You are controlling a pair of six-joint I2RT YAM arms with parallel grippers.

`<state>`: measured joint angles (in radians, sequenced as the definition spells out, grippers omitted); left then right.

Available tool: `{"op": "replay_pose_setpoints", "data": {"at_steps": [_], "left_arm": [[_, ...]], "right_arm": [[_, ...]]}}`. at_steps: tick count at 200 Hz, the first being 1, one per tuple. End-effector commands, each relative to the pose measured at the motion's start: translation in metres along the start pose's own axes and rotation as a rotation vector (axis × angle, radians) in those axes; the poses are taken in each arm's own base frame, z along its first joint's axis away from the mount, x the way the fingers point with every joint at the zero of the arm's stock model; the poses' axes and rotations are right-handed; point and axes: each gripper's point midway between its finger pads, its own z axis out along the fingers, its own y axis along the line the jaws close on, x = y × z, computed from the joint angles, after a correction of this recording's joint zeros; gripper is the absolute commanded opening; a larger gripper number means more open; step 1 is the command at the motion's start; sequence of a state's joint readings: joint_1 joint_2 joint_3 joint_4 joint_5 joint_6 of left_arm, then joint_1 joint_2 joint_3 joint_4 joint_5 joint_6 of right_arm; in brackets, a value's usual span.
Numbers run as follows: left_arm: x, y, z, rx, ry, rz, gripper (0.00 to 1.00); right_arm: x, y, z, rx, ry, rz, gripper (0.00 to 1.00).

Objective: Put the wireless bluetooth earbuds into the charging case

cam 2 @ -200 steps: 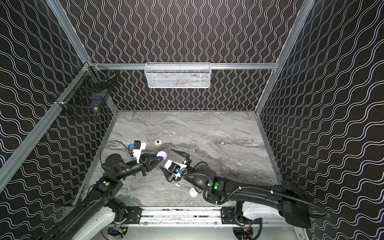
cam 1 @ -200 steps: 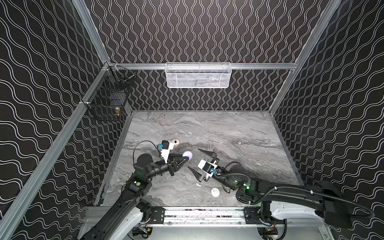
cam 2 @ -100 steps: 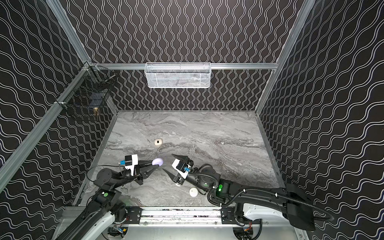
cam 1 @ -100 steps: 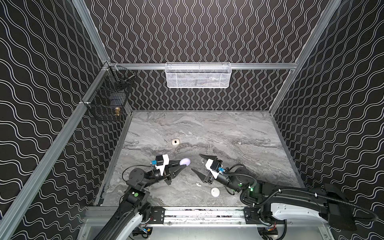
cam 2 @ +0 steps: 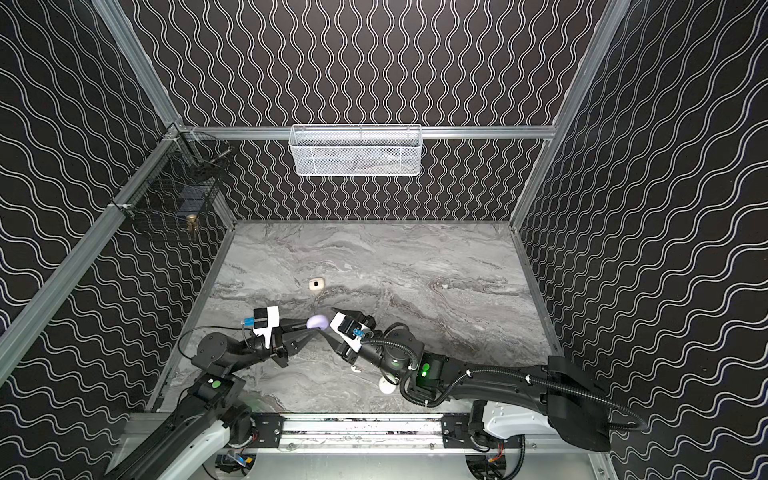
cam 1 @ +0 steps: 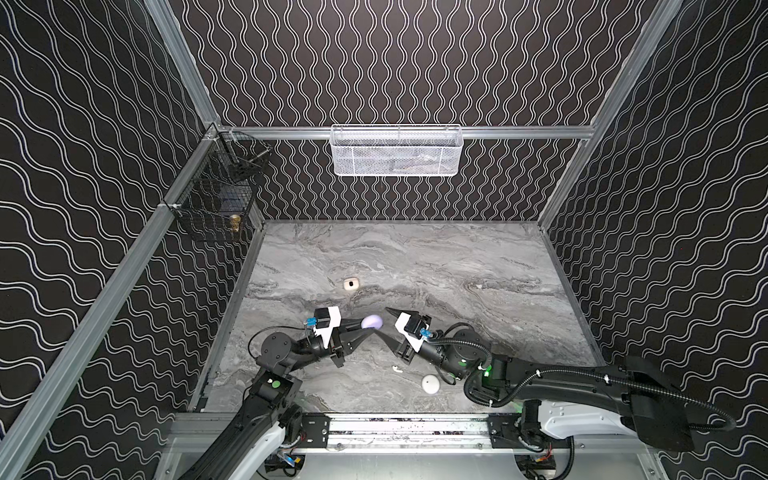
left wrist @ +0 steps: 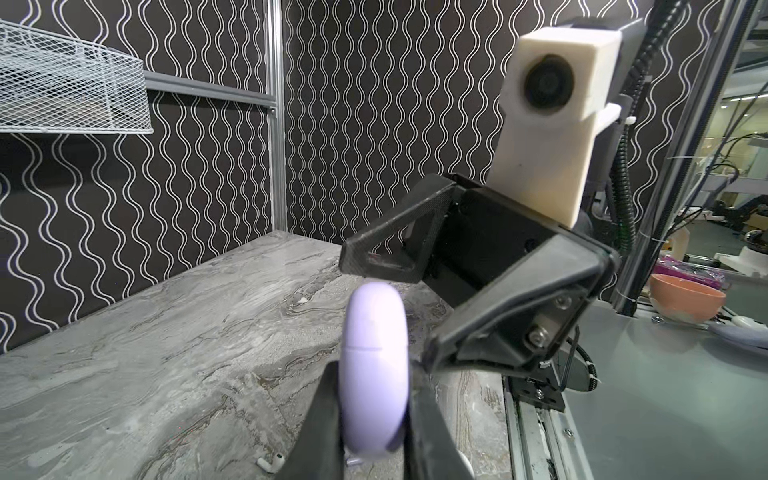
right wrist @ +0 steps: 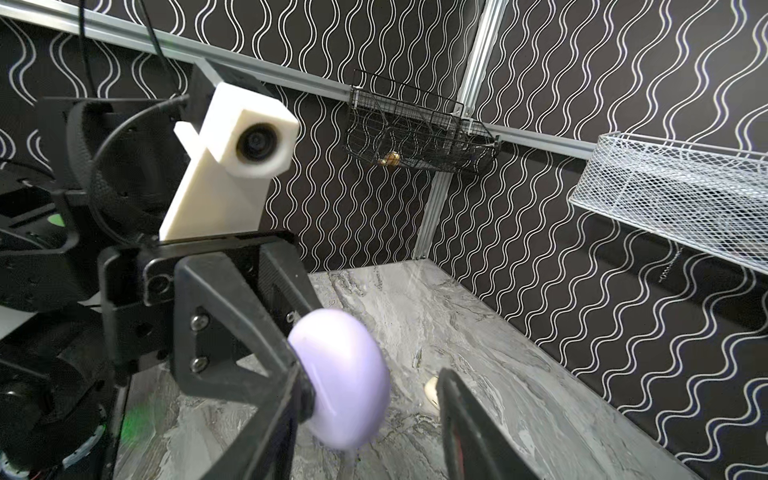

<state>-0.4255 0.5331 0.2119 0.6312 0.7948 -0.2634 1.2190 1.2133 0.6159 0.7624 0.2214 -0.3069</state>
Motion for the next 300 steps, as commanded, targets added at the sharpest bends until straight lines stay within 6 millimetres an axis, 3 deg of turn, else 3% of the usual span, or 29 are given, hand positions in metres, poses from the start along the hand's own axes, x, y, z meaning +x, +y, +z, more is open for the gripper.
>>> {"op": "replay_pose_setpoints", "data": {"at_steps": [1,29,67,90,113,131,156,185,221,232,253,300], "left_arm": [[-0.01,-0.013,0.001,0.076,-0.031,0.041,0.0],[-0.008,-0.013,0.002,0.082,-0.026,0.035,0.0],[-0.011,-0.015,-0.001,0.077,-0.04,0.052,0.0],[-0.016,-0.019,-0.004,0.081,-0.071,0.08,0.0],[-0.02,-0.018,-0.008,0.049,-0.087,0.104,0.0],[-0.019,-0.017,-0.011,0.026,-0.099,0.14,0.0],[-0.016,-0.015,-0.019,-0.014,-0.162,0.167,0.0],[-0.005,-0.005,-0.017,-0.062,-0.101,0.127,0.0],[-0.008,-0.047,-0.034,0.114,-0.253,0.261,0.0],[-0.009,-0.054,-0.035,0.153,-0.251,0.277,0.0],[-0.009,-0.051,-0.032,0.147,-0.222,0.249,0.0],[-0.005,-0.04,-0.029,0.088,-0.183,0.238,0.0]], "right_arm": [[-0.019,-0.022,-0.002,0.099,-0.058,0.007,0.52],[-0.028,-0.026,-0.006,0.105,-0.075,0.042,0.51],[-0.027,-0.031,-0.005,0.134,-0.059,0.073,0.5],[-0.03,-0.037,-0.008,0.16,-0.053,0.144,0.54],[-0.033,-0.052,-0.023,0.221,-0.051,0.299,0.64],[-0.027,-0.065,-0.041,0.284,-0.026,0.437,0.66],[0.011,-0.081,-0.063,0.433,0.136,0.59,0.58],[0.082,-0.08,-0.095,0.576,0.394,0.714,0.6],[0.153,-0.053,-0.116,0.564,0.625,0.779,0.62],[0.167,-0.05,-0.122,0.583,0.677,0.783,0.61],[0.188,-0.046,-0.13,0.594,0.737,0.778,0.61],[0.226,-0.042,-0.121,0.577,0.884,0.794,0.53]]}}
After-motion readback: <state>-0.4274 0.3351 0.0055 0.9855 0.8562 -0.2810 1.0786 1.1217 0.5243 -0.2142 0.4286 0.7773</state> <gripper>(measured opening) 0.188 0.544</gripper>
